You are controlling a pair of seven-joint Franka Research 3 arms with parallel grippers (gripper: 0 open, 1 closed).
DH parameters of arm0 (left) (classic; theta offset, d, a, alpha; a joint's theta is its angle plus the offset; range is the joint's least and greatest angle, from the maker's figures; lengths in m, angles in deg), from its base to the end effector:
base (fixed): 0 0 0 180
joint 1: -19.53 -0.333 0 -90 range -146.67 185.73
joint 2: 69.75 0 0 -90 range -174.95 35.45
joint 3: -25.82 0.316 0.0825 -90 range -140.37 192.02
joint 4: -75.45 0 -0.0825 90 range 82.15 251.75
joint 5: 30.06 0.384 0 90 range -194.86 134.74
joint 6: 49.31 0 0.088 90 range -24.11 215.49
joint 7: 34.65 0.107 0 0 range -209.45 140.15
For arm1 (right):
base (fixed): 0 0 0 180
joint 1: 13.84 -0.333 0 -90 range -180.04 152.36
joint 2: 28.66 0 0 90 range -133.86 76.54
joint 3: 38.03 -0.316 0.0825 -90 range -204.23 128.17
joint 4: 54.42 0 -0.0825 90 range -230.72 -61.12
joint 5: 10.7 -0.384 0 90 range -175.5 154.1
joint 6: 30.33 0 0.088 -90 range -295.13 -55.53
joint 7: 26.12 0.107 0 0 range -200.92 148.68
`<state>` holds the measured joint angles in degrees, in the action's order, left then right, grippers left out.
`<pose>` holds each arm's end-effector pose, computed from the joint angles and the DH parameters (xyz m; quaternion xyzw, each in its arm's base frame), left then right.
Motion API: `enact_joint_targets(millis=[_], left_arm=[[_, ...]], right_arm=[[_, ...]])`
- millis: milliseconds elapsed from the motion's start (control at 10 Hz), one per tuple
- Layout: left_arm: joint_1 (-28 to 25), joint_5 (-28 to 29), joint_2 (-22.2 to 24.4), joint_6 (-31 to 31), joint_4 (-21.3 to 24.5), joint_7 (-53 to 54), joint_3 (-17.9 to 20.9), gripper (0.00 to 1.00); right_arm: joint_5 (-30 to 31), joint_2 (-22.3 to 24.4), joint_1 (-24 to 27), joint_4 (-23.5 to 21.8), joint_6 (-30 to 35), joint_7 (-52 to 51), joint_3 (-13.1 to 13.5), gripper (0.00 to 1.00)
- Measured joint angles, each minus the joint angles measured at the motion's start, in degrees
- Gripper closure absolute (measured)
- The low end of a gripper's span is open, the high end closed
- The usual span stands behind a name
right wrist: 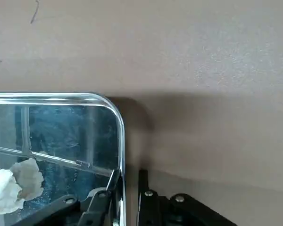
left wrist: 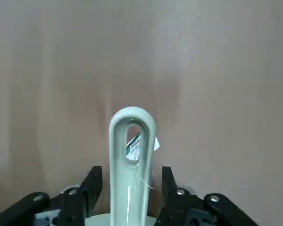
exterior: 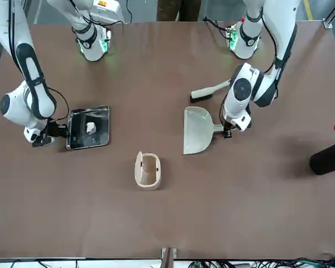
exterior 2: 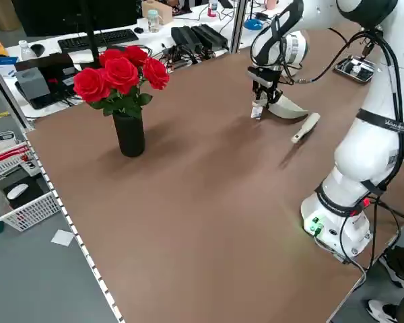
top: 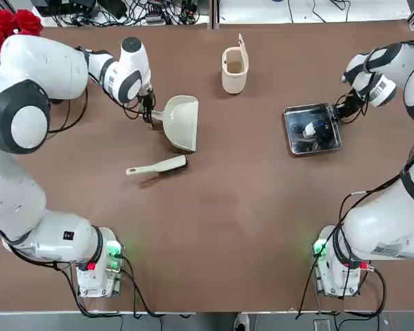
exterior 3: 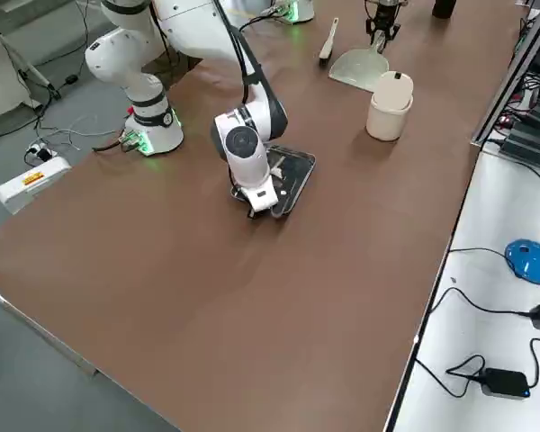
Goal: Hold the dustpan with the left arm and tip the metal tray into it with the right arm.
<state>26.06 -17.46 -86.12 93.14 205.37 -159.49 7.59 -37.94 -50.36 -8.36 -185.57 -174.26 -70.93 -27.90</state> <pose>0.4817 -0.2258 0.2343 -0.7039 -0.7096 -0.0138 0.0273 0.4917 -0.1454 0.1756 -0.9920 -0.0553 0.0116 0.1132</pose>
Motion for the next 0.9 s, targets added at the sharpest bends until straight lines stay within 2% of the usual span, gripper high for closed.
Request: enact_joint_targets(millis=[300, 500, 600, 900], left_arm=[[0.00, 0.32, -0.26, 0.10, 0.07, 0.00, 0.00, 0.45], [0.00, 0.33, -0.30, 0.14, 0.09, 0.00, 0.00, 0.48], [0.00, 0.33, -0.30, 0.18, 0.09, 0.00, 0.00, 0.51], [0.00, 0.44, -0.28, 0.28, 0.07, -0.02, 0.00, 0.67]], right_arm=[[-0.05, 0.00, -0.03, 0.00, 0.00, -0.03, -0.06, 0.84], [-0.12, 0.00, -0.05, 0.00, 0.01, -0.03, -0.08, 0.90], [-0.57, 0.04, -0.06, 0.06, 0.15, 0.01, -0.11, 0.96], [-0.69, 0.05, -0.05, 0.07, 0.40, -0.14, -0.01, 0.96]])
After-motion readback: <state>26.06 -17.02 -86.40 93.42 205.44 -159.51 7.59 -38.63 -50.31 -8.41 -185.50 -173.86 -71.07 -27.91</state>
